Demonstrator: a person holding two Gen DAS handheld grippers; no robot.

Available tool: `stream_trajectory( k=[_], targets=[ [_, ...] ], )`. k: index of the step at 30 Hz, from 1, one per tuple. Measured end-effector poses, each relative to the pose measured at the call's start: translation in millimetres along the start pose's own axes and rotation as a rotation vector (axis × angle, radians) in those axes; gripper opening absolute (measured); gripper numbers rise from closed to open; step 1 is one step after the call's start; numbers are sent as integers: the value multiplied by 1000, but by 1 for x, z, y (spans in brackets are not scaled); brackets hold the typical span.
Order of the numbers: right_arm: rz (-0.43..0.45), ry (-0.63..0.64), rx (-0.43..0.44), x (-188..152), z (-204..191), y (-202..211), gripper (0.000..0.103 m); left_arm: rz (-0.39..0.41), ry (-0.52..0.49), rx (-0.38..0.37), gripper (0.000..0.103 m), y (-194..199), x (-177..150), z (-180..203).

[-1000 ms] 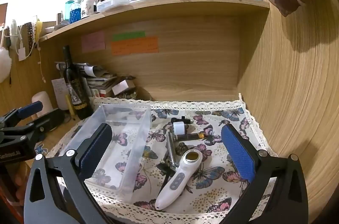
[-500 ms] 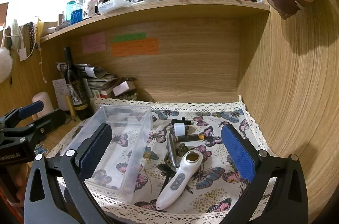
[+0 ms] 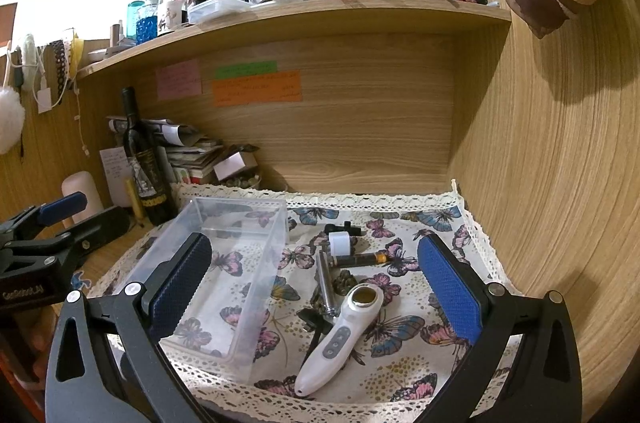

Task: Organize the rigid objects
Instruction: 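Hold the clear plastic box rim with the left tool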

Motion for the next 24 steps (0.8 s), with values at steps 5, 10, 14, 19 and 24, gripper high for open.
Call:
stream_trajectory(
  k=[5,10,14,19,24],
  targets=[
    [-1,1,2,0,-1,0,103,4,-2,2,103,-1,-1,0],
    [0,0,0,0,-1,0,103,5,-4,2,103,-1,-1,-1],
    [2,4,1,1,-3,1,103,8,-8,2,103,0,0,-1],
    [4,9,6,1,-5,1,103,19,-12,5,103,2,2,1],
    [3,9,5,1,-5,1,103,21,-15,4,103,4,3,2]
  ],
)
Point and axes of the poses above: each gripper's, at about its wrist camera, not at the fingertips, and y roughly against the way its jaws point, z to its right, x to its top, the point moved 8 cm from there along -y, roughly the way its jaws point, and after that the axes turned 15 degrees about z, right-handed, at the moved point
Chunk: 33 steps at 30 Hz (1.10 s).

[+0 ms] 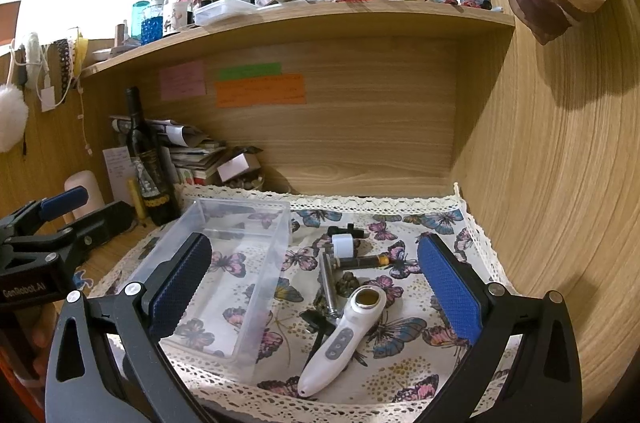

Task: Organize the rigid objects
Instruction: 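Hold the clear plastic box rim with the left tool, then grasp the white handheld device with the right tool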

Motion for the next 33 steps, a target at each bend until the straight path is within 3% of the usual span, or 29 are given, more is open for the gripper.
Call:
stream_trajectory(
  k=[22,24,25,33],
  targets=[
    [-19,14,2,-5,-2,-6,103,-37,38,-25,103,-10,-12,-2],
    [-25,20,-2,-7,-2,-9,103,-51,23,-32,94,-14,-16,-5],
    [-31,22,-4,-8,-2,-11,103,-66,20,-25,84,-16,-20,-7],
    [-112,18,-10,-28,6,-29,77,-210,50,29,61,-45,-48,-44]
  ],
)
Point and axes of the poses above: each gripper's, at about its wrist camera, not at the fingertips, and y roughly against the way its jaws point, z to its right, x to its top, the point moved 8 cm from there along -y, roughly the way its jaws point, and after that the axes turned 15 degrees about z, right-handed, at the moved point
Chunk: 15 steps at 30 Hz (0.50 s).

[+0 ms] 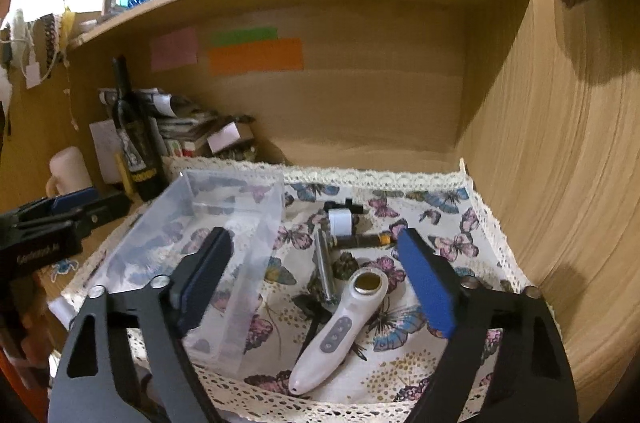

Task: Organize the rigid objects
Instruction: 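Grasp the white handheld device with the right tool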

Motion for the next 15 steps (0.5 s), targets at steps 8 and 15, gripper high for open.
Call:
stream_trajectory(
  k=[8,15],
  targets=[
    [-122,-22,-20,-29,20,-21,56,-164,40,33,44,-29,-33,-34],
    [-253,-60,-23,-64,35,-37,54,-275,40,46,27,-41,-62,-42]
  ],
)
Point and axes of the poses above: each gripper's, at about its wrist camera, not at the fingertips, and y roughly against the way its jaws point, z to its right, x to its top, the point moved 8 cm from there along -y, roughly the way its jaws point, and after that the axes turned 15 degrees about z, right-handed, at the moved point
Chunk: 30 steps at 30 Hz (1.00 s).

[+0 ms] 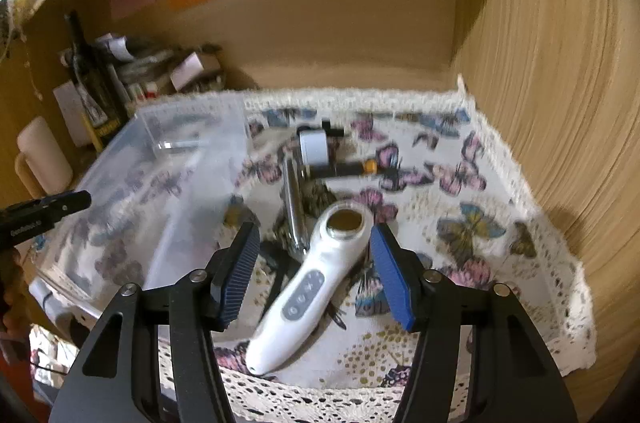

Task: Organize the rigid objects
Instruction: 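Grasp the white handheld device with the right tool, then lift the white device and lower it into the clear box with the right tool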

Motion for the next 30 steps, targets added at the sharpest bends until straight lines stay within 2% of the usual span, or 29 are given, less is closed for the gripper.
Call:
stream_trajectory(
  k=[5,12,16,19,24,30],
  targets=[
    [-84,-6,-7,-18,4,-22,50,-33,11,-44,13,-4,-7,6],
    [-166,-43,-40,-28,18,-51,48,-29,13,-43,13,-3,-7,6],
    [-215,-81,-13,-36,21,-68,45,-29,20,-48,13,-4,-6,6],
    [-206,-47,-30,-35,20,-72,37,-30,14,-46,13,-4,-6,6],
    [-174,-84,-33,-29,27,-68,36,-31,10,-46,13,-4,-7,6],
    [-63,-109,-37,2,32,-45,36,-36,11,-45,13,-4,-7,7]
  ],
)
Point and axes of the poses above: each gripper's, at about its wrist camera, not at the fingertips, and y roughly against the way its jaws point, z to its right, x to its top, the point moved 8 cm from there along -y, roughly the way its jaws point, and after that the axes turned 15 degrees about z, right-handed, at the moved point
